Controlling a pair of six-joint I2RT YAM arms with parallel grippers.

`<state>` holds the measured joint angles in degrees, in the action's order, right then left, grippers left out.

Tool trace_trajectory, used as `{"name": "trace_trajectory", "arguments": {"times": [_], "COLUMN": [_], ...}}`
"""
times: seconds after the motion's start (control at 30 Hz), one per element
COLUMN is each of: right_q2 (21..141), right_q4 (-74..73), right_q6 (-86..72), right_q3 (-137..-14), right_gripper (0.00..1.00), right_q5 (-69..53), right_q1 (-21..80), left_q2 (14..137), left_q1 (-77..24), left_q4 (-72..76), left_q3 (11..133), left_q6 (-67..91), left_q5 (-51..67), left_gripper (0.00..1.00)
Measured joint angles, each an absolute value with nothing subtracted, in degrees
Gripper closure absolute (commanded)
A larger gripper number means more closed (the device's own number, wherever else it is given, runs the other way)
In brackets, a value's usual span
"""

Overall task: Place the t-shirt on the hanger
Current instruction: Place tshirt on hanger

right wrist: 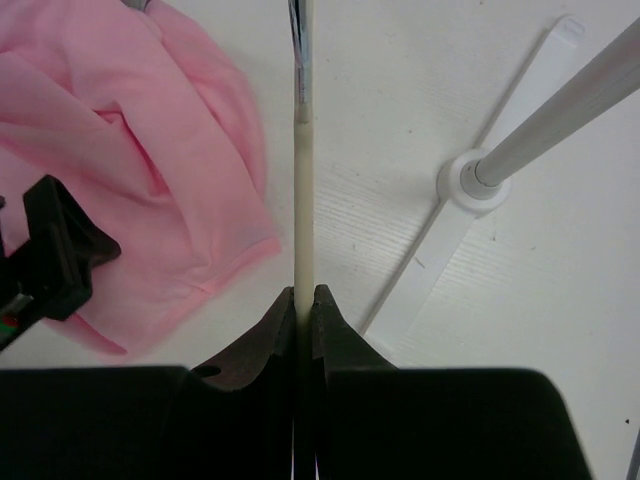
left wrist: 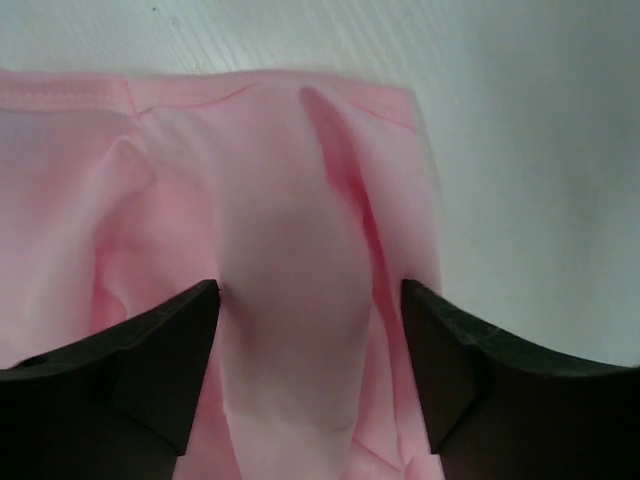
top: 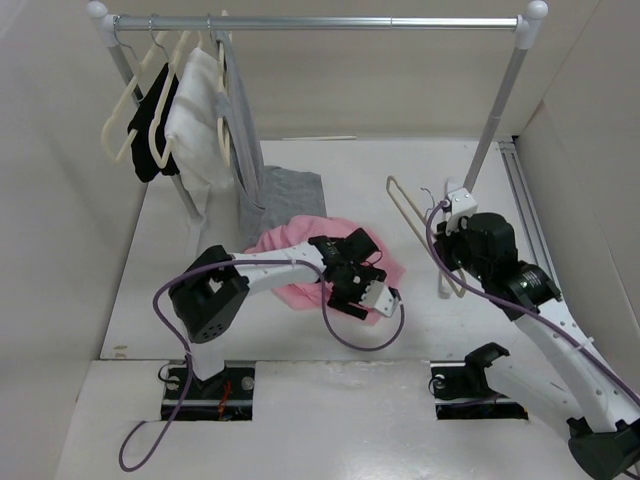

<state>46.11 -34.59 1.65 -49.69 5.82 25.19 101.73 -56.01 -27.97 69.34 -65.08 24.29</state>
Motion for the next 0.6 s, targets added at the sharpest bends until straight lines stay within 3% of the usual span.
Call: {"name": "trace_trajectory", "arguments": {"times": [0.03, 0.07, 0.13, 0.17, 0.4, 0.6], "right_q2": [45.9, 45.6, 45.2, 45.0, 43.3, 43.0], "right_q4": [-34.6, -34.7, -35.3, -35.8, -39.1, -43.0], "right_q6": [1.7, 1.7, 1.7, 1.7, 1.7, 2.5], "right_q3": [-49.7, -49.7, -49.7, -49.7, -49.7, -49.8], "right_gripper": [1.00, 1.00, 1.00, 1.00, 1.00, 1.00], "right_q5": [5.8, 5.8, 5.7, 5.6, 2.7, -3.0], "right_q1": [25.2, 25.2, 25.2, 25.2, 25.2, 25.1], "left_q2": [102.3, 103.1, 104.9, 105.8, 105.2, 100.6], "left_q1": [-56.7, -57.3, -57.8, -57.6, -50.9, -37.4], "left_q4": [-27.2, -26.3, -25.1, -25.1, -30.6, -39.7], "left_q3": [69.3, 69.3, 69.3, 69.3, 72.1, 84.3], "left_q6": [-64.8, -64.6, -64.1, -64.0, -62.4, -60.2], "left_q5": [23.5, 23.0, 22.2, 22.1, 24.4, 30.5], "left_gripper": [0.45, 0.65, 0.92, 1.00, 1.00, 1.00]}}
